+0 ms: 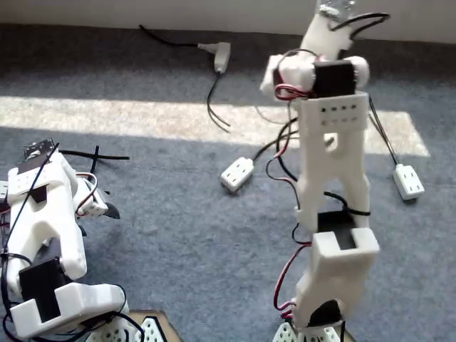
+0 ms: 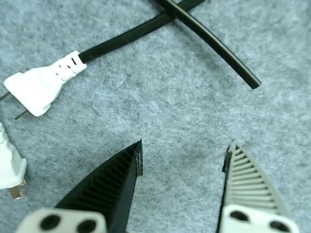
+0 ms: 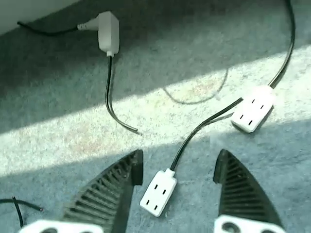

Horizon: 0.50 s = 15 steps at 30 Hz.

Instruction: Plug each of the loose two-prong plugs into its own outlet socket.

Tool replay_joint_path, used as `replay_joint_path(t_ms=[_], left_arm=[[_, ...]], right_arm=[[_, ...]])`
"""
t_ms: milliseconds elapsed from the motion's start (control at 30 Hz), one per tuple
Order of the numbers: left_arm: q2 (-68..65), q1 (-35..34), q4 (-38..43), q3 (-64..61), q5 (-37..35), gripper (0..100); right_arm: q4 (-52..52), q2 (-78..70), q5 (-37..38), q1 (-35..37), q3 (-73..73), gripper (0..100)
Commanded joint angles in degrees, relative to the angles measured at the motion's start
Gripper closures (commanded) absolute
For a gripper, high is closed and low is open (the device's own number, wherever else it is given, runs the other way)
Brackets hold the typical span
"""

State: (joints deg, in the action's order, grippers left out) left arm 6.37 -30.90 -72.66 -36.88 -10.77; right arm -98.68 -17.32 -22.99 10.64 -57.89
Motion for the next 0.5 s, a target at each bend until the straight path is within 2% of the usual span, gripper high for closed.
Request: replay_joint_path(t_ms=[0, 167, 267, 333, 400, 467], left_arm=[[2.2, 0.6, 0.4, 0.7, -0.2, 72], [2.3, 0.6, 0.5, 1.1, 0.2, 72], [2.5, -0.9, 0.2, 3.9, 0.3, 72], [2.7, -5.4, -4.7, 8.7, 0.2, 72], [3.1, -12.2, -13.0, 15.3, 0.3, 72], [3.3, -19.3, -20.4, 22.5, 3.7, 72]], right_arm=[[-2.4, 8.0, 0.7, -10.9, 0.7, 76.9], [-2.4, 14.7, 2.5, -22.7, 13.8, 76.9], [-2.4, 19.7, 5.2, -23.8, 23.5, 76.9], [-2.3, 23.3, 5.3, -22.9, 29.9, 76.9], [-2.2, 26.4, 5.3, -21.4, 36.3, 76.9], [-2.1, 29.1, 5.3, -18.9, 43.3, 76.9]])
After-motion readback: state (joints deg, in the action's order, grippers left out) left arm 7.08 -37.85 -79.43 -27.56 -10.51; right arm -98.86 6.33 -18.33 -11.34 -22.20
